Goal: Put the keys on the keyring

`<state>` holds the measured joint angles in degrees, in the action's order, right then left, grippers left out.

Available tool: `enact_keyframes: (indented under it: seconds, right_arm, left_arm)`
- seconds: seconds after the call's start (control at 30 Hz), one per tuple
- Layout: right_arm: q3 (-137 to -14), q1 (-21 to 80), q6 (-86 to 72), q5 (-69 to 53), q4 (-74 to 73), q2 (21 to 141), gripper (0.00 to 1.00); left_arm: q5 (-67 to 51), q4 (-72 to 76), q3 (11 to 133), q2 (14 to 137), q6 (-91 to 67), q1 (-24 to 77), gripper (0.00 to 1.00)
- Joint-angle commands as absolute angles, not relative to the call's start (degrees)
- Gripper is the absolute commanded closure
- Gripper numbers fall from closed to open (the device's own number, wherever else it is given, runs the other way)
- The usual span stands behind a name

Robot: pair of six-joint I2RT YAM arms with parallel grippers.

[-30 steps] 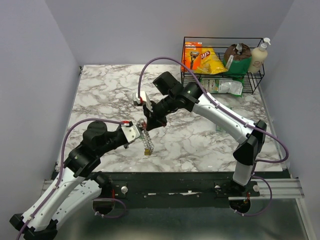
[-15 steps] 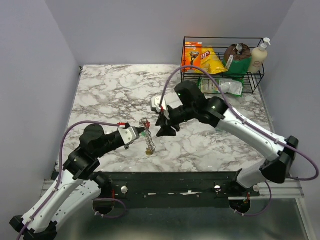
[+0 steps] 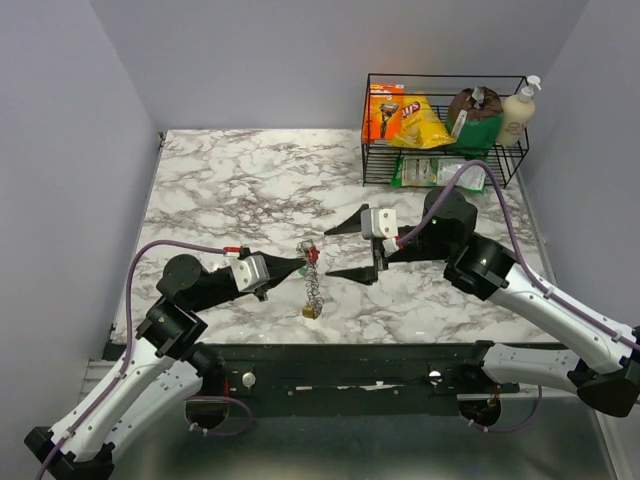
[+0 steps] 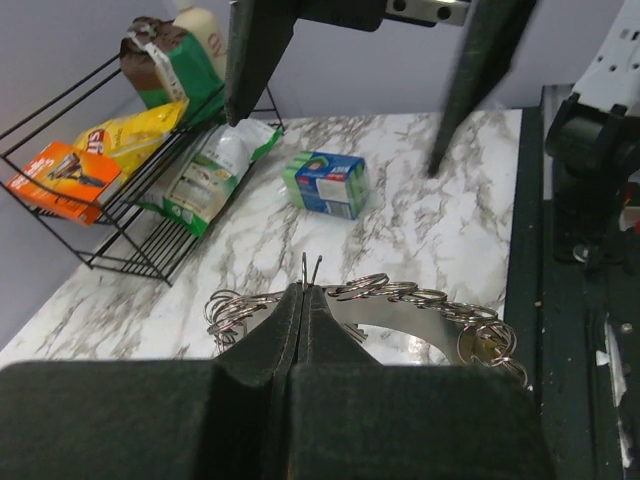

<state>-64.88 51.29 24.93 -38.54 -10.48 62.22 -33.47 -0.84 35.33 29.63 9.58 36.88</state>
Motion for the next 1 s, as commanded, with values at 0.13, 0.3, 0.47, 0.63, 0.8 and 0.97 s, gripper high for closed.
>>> enact_keyframes:
  seconds: [0.13, 0.3, 0.47, 0.63, 0.8, 0.97]
  right_arm:
    - [-61.9, 51.3, 17.2, -45.5, 5.2, 62.3, 0.33]
    - [-62.6, 51.2, 16.7, -48.1, 5.1, 63.4, 0.37]
    - [-63.2, 51.2, 16.1, -49.1, 5.0, 64.4, 0.41]
    - [-63.5, 51.3, 15.7, -49.7, 5.0, 65.5, 0.58]
    - [-63.7, 51.3, 15.7, -49.7, 4.9, 66.0, 0.70]
    - [-63.8, 51.2, 15.6, -49.7, 4.9, 66.2, 0.83]
  left_arm:
    - [-41.0, 16.8, 34.8, 29.9, 0.9, 37.1, 1.00]
    - [-41.7, 17.9, 35.2, 30.5, 0.2, 37.1, 1.00]
    - [-42.2, 18.5, 35.6, 30.6, 0.2, 37.1, 1.00]
    - [-42.3, 18.7, 35.8, 30.4, -1.3, 37.2, 1.00]
    - [-42.7, 18.9, 35.9, 30.2, -1.8, 37.2, 1.00]
    - [-42.9, 18.7, 35.7, 30.1, -1.8, 37.1, 1.00]
